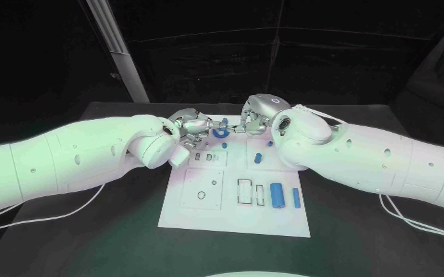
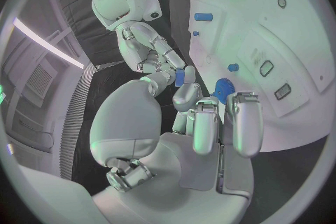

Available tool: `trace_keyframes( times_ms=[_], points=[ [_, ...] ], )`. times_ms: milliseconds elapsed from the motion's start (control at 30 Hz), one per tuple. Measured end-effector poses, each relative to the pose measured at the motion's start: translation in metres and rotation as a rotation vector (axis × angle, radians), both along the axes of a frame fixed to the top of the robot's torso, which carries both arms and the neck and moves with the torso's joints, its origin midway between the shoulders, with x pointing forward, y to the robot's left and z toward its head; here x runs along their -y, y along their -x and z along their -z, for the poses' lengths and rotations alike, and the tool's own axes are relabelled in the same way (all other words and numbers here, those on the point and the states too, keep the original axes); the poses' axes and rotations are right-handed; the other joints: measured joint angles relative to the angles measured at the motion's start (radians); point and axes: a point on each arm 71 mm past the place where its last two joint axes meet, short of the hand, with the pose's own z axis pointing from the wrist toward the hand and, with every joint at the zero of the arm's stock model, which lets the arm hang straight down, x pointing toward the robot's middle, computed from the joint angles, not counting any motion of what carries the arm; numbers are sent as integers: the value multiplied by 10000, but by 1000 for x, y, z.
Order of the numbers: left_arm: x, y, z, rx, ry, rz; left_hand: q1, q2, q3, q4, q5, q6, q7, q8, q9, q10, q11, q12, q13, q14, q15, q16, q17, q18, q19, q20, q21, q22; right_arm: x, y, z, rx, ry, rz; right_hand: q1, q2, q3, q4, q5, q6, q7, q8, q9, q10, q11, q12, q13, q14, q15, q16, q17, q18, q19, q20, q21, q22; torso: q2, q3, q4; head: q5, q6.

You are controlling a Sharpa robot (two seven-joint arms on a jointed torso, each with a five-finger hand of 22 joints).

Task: Assemble the parts on the task board

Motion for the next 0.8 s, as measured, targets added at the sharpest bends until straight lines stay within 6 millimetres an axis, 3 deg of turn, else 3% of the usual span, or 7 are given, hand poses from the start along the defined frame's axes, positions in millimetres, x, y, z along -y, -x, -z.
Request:
trace_keyframes(
  times_ms=[200, 367, 533, 600, 633, 800],
  points=[
    [-3, 0, 0, 84, -153, 24, -35, 37, 29, 22, -1, -1, -1, 5, 0, 23, -22, 0, 11, 0, 0, 0, 0, -1, 0, 0, 0, 0, 14, 1, -1, 91, -55, 109, 105, 1, 1, 0, -55, -101, 7, 0, 0, -56, 56, -273, -202, 0, 0, -116, -35, 0, 0, 0, 0, -113, -10, 1, 0, 26, -10],
    [-12, -1, 1, 274, -714, 135, -35, 37, 55, 23, 40, -1, -1, 4, -14, 41, -38, 0, 10, 0, 0, 0, 0, 0, 0, 0, 0, 0, 39, 6, -5, 246, -461, 147, 345, 2, 1, 0, 93, -240, 77, 0, -24, -310, 128, -670, -526, 0, 0, -363, -267, 0, -163, 51, -156, -358, -20, 7, -7, 81, -23],
    [-16, -1, 0, 369, -1781, 617, -36, 36, 82, 25, 44, -1, -2, 4, -22, 41, -37, -1, -19, 0, 0, 0, 0, 0, 0, 0, 0, 0, 68, 10, -11, 212, -1342, -87, 937, 216, 62, -61, 17, -584, 218, -129, -125, -1050, 216, -1833, -1572, 19, 66, -1023, -927, 8, -751, 135, -791, -1338, -33, 8, -12, 122, -50],
    [-16, -1, 0, 373, -2402, 929, -36, 36, 82, 25, 44, -1, -2, 3, -24, 41, -36, -1, -49, 0, 0, 0, 0, 0, 0, 0, 0, 0, 76, 11, -16, 109, -1889, -321, 1307, 294, 122, -122, -122, -812, 308, -282, -197, -1513, 309, -2580, -2249, -3, 152, -1513, -1402, 241, -1110, 200, -1240, -2005, -34, 12, -13, 146, -75],
    [-16, -1, 0, 365, -2695, 1070, -74, 74, 82, 25, 44, -1, -2, 3, -25, 41, -36, -1, -66, 0, 0, 0, 0, 1, 0, 0, 0, 0, 79, 12, -18, 46, -2156, -429, 1567, 341, 130, -130, -145, -929, 400, -395, -250, -1777, 380, -2965, -2573, -97, 246, -1921, -1787, 240, -1382, 263, -1598, -2509, -34, 15, -17, 156, -89],
    [-11, -1, 2, 342, -4223, 1770, -83, 63, 101, 34, 44, -2, -3, 1, -41, 41, -35, -1, -98, 0, 0, 0, 0, 1, 0, 0, 0, 0, 94, 14, -27, -235, -3513, -855, 1844, 391, 130, -130, -145, -998, 469, -503, -310, -1914, 447, -3252, -2813, -177, 325, -2412, -2205, 398, -1626, 342, -2062, -3092, -35, 29, -20, 182, -176]
  ],
)
